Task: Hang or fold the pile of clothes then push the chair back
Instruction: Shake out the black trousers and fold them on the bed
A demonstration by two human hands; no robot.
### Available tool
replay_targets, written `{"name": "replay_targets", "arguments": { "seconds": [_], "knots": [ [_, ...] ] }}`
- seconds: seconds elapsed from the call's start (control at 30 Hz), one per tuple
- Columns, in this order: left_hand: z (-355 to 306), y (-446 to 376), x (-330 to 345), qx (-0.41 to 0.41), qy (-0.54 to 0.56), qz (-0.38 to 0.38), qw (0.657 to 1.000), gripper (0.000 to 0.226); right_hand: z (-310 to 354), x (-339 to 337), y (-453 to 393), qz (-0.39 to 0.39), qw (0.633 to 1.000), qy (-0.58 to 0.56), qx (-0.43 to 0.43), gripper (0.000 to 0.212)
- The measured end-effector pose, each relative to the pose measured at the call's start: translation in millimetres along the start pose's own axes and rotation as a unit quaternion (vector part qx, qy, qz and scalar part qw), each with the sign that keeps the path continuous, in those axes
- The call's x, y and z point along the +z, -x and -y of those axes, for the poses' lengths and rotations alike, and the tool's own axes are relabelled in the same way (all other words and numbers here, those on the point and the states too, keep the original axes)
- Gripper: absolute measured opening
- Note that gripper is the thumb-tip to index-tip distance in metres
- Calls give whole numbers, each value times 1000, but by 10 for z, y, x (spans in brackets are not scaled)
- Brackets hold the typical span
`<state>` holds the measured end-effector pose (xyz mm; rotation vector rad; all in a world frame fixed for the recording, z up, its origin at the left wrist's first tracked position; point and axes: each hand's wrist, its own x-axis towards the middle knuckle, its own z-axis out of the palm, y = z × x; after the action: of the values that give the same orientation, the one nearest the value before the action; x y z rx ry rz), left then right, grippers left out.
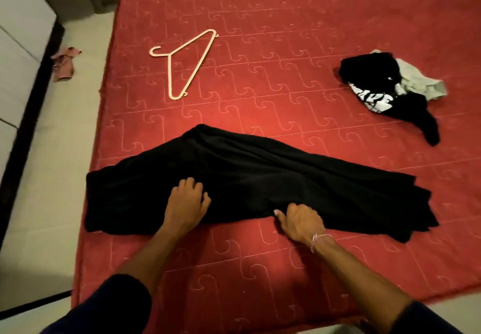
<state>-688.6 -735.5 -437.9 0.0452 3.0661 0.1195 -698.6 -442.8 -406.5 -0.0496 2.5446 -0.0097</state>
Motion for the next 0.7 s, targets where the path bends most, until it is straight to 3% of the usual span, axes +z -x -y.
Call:
{"name": "replay_targets", "arguments": {
  "seconds": [0.13, 0.43, 0.53, 0.6, 0.7],
  "knots": [
    [-421, -429, -90, 56, 41, 19, 997, 18, -165, -300, 27, -32, 999, -1, -3, 58],
    [-1427, -1223, -215, 140, 109, 57, 983, 23, -1365, -489, -315, -173, 968, -178, 44, 22],
    [-1737, -1492, -130, 158, 107, 69, 979, 46, -1983, -508, -636, -175, 971, -161, 40, 36],
    [-1903, -1634, -60, 165, 80, 102, 978, 59, -2249, -570, -841, -136, 978, -156, 13, 51],
    [-2200, -1847, 26, 137, 64, 131, 980, 64, -2499, -662, -1151, -85, 988, -113, -57, 66]
  ]
}}
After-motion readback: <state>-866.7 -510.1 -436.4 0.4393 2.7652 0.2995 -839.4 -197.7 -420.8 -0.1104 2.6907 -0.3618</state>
